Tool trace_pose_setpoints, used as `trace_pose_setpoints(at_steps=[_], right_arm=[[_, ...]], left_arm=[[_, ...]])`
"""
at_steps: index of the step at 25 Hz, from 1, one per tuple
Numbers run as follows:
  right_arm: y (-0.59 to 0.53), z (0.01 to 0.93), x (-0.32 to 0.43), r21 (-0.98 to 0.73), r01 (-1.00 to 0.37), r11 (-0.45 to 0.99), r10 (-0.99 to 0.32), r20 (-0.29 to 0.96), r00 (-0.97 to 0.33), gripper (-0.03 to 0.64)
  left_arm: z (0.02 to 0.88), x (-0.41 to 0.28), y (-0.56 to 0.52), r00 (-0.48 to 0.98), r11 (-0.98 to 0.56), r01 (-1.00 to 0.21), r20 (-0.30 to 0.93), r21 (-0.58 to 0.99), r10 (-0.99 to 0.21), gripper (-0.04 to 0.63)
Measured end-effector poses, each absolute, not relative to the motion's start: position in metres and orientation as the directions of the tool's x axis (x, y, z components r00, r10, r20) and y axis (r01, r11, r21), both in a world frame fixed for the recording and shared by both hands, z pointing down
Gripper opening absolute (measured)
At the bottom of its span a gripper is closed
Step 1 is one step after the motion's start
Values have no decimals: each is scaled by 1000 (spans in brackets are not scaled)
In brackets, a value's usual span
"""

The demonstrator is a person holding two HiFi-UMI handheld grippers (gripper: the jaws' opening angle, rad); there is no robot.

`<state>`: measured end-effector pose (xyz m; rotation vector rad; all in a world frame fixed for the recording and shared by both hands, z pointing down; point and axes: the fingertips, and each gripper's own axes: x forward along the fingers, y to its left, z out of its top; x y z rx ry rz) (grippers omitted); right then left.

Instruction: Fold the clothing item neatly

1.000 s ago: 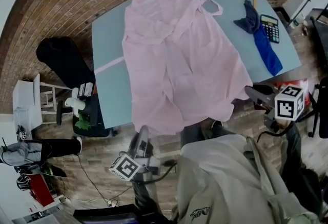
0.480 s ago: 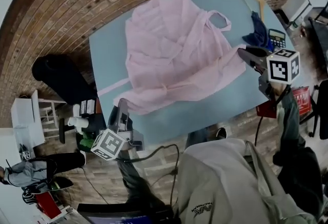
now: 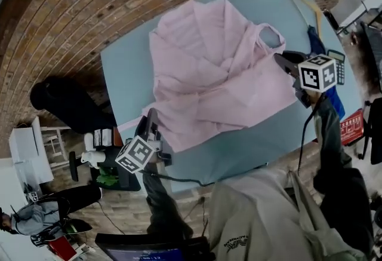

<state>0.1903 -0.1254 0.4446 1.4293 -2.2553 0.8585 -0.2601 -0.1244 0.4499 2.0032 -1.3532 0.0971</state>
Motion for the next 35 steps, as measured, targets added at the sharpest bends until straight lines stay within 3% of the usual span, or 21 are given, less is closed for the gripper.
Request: trace_pose_setpoints(at_steps=[2, 5, 8, 15, 23, 29, 32, 33, 35], right_arm=[[-139, 473, 199, -212, -936, 281, -658, 667, -349, 29], [-141, 517, 222, 48, -966, 255, -588, 800, -116, 98], [-133, 532, 235, 114, -969, 220, -618, 785, -48, 164], [-42, 526, 266, -217, -971, -103, -704, 705, -83, 175], [34, 584, 243, -375, -897, -236, -641, 753, -147, 175], [14, 594, 235, -323, -915, -241, -643, 759, -98, 151], [12, 594, 226, -399, -884, -245, -670, 729, -143, 85], [12, 593, 223, -418, -877, -237, -679, 717, -158, 74], [15, 590, 220, -432, -876, -216, -694, 699, -174, 57]], left_arm=[[472, -262, -133, 456, -204, -851, 489, 483, -744, 76], [503, -267, -128, 436, -181, -877, 581, 444, -687, 314], [524, -281, -111, 390, -124, -896, 623, 426, -678, 378], [555, -297, -37, 272, 4, -934, 718, 357, -641, 408], [587, -292, 15, 193, 81, -951, 779, 298, -597, 447], [593, -288, 17, 91, 62, -984, 763, 169, -640, 442], [594, -282, 19, 45, 1, -998, 722, 63, -690, 362], [593, -273, 18, 64, -40, -998, 707, 51, -705, 302], [589, -257, 19, 103, -86, -995, 689, 60, -717, 85]])
